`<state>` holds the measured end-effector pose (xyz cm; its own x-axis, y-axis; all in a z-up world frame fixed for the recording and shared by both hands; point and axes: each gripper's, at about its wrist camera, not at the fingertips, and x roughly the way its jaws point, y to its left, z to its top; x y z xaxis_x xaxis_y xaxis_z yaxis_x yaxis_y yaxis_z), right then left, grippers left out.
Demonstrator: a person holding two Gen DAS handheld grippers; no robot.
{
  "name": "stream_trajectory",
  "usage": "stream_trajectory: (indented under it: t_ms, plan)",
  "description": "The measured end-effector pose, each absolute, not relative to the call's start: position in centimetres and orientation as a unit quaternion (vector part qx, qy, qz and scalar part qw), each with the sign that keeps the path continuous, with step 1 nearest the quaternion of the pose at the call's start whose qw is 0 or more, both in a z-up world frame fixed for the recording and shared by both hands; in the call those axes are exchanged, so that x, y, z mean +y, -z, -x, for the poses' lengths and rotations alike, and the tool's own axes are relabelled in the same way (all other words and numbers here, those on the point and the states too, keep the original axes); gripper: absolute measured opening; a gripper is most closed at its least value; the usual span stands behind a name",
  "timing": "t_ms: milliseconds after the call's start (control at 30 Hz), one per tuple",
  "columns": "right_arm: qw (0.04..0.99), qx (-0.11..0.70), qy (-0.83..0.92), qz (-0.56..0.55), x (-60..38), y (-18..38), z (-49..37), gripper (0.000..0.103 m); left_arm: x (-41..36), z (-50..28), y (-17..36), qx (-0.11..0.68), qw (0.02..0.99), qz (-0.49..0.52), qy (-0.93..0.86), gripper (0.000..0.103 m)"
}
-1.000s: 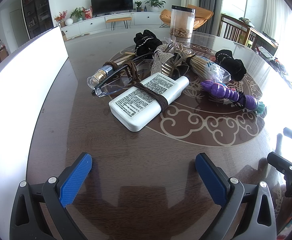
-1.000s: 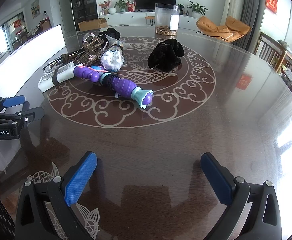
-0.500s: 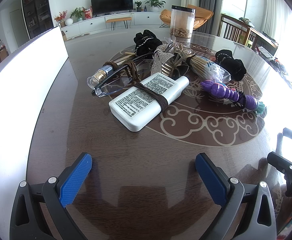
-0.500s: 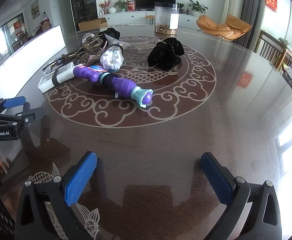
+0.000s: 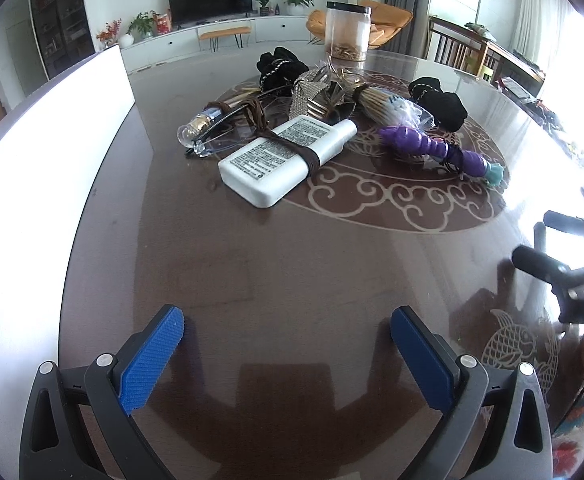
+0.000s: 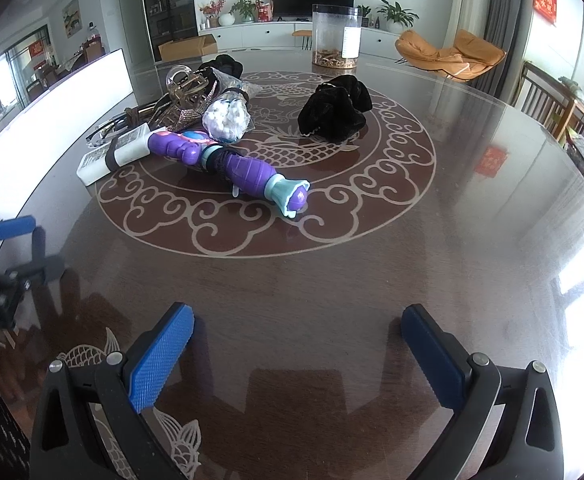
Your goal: Organize objects
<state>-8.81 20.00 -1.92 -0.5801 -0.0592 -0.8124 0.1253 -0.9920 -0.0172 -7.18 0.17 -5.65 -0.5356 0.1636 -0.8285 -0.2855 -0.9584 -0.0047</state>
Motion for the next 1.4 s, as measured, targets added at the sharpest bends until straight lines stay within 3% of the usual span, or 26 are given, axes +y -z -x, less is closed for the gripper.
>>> stream_trajectory:
  t_ms: [167, 400, 800, 1067, 1167, 1300, 1400]
  plan:
    - [0.066, 0.042, 0.886, -0.456, 19.5, 1.9, 9.5, 0.103, 0.3, 7.1, 5.8, 0.065, 0.128, 0.461, -0.876, 0.103]
    - [0.165, 0.140, 0.865, -0.452, 17.7, 0.3, 13.1, 0.103, 0.2, 7.0, 5.8, 0.064, 0.127, 0.459, -0.877, 0.103]
    - [0.267, 0.156, 0.800, -0.514, 14.1, 1.1, 20.4, 0.103, 0.2, 7.0, 5.8, 0.063, 0.126, 0.458, -0.877, 0.103]
    - [0.248, 0.164, 0.803, -0.517, 12.2, 2.0, 19.0, 0.103, 0.2, 7.0, 5.8, 0.063, 0.126, 0.459, -0.877, 0.103]
    - [0.242, 0.158, 0.810, -0.510, 11.8, 1.9, 18.1, 0.093, 0.2, 7.0, 5.8, 0.063, 0.126, 0.458, -0.877, 0.103]
    - [0.240, 0.144, 0.815, -0.507, 11.2, 1.6, 17.3, 0.090, 0.2, 7.1, 5.8, 0.063, 0.126, 0.459, -0.877, 0.103]
    - [0.232, 0.144, 0.825, -0.494, 10.8, 1.4, 16.6, 0.076, 0.2, 7.1, 5.8, 0.063, 0.126, 0.459, -0.878, 0.103]
